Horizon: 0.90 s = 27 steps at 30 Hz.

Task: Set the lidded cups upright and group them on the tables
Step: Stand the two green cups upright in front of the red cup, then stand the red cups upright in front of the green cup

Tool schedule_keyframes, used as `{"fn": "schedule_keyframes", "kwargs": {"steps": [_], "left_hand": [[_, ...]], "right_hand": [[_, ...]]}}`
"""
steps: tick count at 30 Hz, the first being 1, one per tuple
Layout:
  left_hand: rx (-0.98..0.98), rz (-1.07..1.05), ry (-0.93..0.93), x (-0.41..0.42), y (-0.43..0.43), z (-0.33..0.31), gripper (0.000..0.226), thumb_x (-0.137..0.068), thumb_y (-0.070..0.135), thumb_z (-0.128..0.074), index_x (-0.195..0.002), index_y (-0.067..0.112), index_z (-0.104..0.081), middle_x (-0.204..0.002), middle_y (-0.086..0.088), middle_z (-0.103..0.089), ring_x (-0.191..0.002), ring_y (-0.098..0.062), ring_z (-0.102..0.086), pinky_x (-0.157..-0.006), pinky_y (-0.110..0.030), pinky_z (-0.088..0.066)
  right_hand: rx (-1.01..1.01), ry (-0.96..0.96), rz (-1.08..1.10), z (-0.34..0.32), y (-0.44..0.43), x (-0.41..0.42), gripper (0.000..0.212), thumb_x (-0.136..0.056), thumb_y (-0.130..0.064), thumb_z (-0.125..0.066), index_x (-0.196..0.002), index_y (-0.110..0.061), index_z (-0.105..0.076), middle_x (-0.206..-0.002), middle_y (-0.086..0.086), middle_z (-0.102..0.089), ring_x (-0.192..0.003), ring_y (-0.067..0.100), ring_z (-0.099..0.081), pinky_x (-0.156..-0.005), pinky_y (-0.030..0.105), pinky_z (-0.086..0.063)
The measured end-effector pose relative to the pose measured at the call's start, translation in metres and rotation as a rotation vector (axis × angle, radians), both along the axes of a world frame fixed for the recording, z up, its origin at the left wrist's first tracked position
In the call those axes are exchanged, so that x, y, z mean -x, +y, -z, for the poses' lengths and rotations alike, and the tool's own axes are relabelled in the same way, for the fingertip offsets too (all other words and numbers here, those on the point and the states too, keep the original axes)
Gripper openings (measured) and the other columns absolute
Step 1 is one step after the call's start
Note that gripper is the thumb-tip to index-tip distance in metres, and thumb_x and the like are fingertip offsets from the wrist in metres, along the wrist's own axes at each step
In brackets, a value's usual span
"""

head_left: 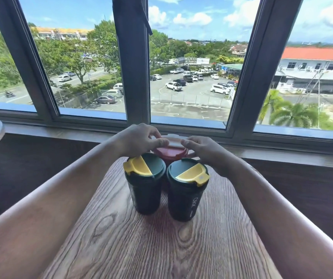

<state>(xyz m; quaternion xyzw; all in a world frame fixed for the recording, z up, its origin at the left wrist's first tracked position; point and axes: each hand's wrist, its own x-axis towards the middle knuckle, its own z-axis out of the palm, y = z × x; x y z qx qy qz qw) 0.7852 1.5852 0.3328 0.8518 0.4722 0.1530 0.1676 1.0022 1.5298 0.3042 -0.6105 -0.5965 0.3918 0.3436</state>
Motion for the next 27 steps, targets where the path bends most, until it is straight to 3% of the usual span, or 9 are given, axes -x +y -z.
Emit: {"fn": "schedule_keyframes", "kwargs": {"steps": [6, 11, 13, 17, 21, 27], "left_hand": [[-0.032, -0.045, -0.069, 0.014, -0.011, -0.008, 0.045, -0.092, 0.060, -0.056, -0.119, 0.025, -0.063, -0.099, 0.007, -0.066, -0.096, -0.017, -0.064, -0.087, -0.039, -0.051], [-0.099, -0.103, -0.174, 0.045, -0.020, -0.026, 0.022, -0.101, 0.034, -0.053, -0.117, 0.023, -0.063, -0.092, 0.011, -0.062, -0.091, -0.016, -0.063, -0.075, -0.033, -0.048], [-0.136, -0.133, -0.161, 0.070, -0.024, -0.033, 0.022, -0.100, 0.035, -0.055, -0.117, 0.024, -0.063, -0.096, 0.008, -0.065, -0.092, -0.017, -0.065, -0.079, -0.036, -0.052], [-0.151, -0.169, -0.044, 0.141, -0.038, -0.047, 0.029, -0.093, 0.048, -0.058, -0.116, 0.029, -0.062, -0.101, 0.007, -0.069, -0.095, -0.015, -0.067, -0.090, -0.045, -0.054], [-0.160, -0.275, 0.111, 0.232, -0.064, -0.052, 0.035, -0.096, 0.046, -0.059, -0.124, 0.026, -0.061, -0.110, 0.005, -0.068, -0.101, -0.017, -0.065, -0.091, -0.039, -0.051], [-0.110, -0.553, 0.298, 0.396, -0.103, -0.041, 0.046, -0.094, 0.049, -0.057, -0.134, 0.028, -0.050, -0.131, -0.003, -0.062, -0.118, -0.028, -0.058, -0.100, -0.044, -0.046]], "right_hand": [[-0.188, -0.093, 0.056, -0.034, 0.001, 0.005, 0.022, -0.096, -0.041, -0.056, -0.105, -0.023, -0.063, -0.110, 0.001, -0.067, -0.101, 0.020, -0.063, -0.087, 0.039, -0.052], [-0.361, -0.233, 0.011, -0.069, 0.003, 0.040, 0.023, -0.095, -0.040, -0.058, -0.105, -0.021, -0.065, -0.091, -0.012, -0.061, -0.081, 0.001, -0.057, -0.067, 0.021, -0.043], [-0.398, -0.306, -0.021, -0.081, 0.005, 0.066, 0.022, -0.095, -0.040, -0.058, -0.105, -0.022, -0.066, -0.090, -0.012, -0.060, -0.074, 0.000, -0.056, -0.060, 0.020, -0.041], [-0.475, -0.461, -0.078, -0.094, 0.013, 0.136, 0.030, -0.092, -0.042, -0.058, -0.110, -0.019, -0.067, -0.109, 0.000, -0.070, -0.094, 0.020, -0.063, -0.075, 0.028, -0.044], [-0.519, -0.611, -0.193, -0.093, 0.017, 0.235, 0.038, -0.088, -0.049, -0.057, -0.115, -0.022, -0.064, -0.115, 0.005, -0.069, -0.106, 0.027, -0.063, -0.090, 0.040, -0.051], [-0.512, -0.646, -0.330, -0.068, -0.001, 0.405, 0.032, -0.086, -0.048, -0.055, -0.103, -0.022, -0.065, -0.107, 0.005, -0.069, -0.096, 0.030, -0.065, -0.080, 0.036, -0.053]]}}
